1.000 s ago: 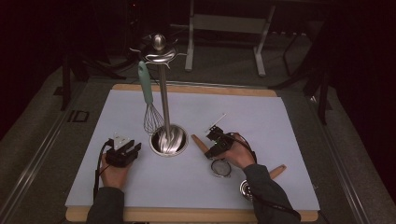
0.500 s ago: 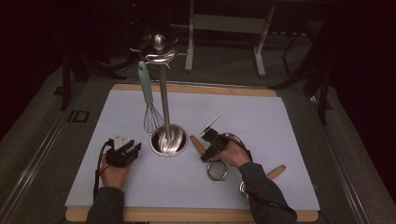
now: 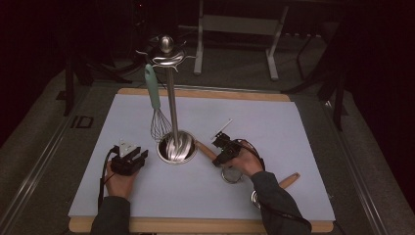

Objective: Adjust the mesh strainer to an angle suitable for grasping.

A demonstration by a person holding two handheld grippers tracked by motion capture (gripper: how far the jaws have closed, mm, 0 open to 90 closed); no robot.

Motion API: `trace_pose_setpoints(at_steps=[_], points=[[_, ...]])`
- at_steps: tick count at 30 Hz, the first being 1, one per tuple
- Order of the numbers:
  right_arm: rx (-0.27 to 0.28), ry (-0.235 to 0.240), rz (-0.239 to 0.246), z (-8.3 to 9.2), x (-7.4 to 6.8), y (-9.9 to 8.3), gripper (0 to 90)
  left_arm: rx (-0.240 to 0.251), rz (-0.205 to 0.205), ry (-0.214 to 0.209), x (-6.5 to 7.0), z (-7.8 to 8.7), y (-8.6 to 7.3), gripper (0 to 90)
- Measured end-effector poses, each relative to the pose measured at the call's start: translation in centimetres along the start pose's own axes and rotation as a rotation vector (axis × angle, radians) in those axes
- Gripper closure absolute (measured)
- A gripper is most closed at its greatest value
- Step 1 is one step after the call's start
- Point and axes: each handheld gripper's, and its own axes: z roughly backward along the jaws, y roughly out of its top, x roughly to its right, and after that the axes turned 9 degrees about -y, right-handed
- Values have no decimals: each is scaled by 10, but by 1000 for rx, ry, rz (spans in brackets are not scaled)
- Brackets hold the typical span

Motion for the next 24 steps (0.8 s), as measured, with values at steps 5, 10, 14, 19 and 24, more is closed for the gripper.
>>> trace_pose_setpoints(at_steps=[5,10,14,19,24], points=[[19,-6,8,4,-1,-1,710,1,3,0,0,0,0,645],[24,-15,11,4,-2,-6,711,-1,1,1,0,0,0,641],[43,-24,9,6,0,-9,711,-1,1,1,0,0,0,641],[70,-29,4,11,-1,-12,711,-3,-1,2,0,0,0,640],[94,-41,13,16,-4,-14,711,-2,0,1,0,0,0,639]])
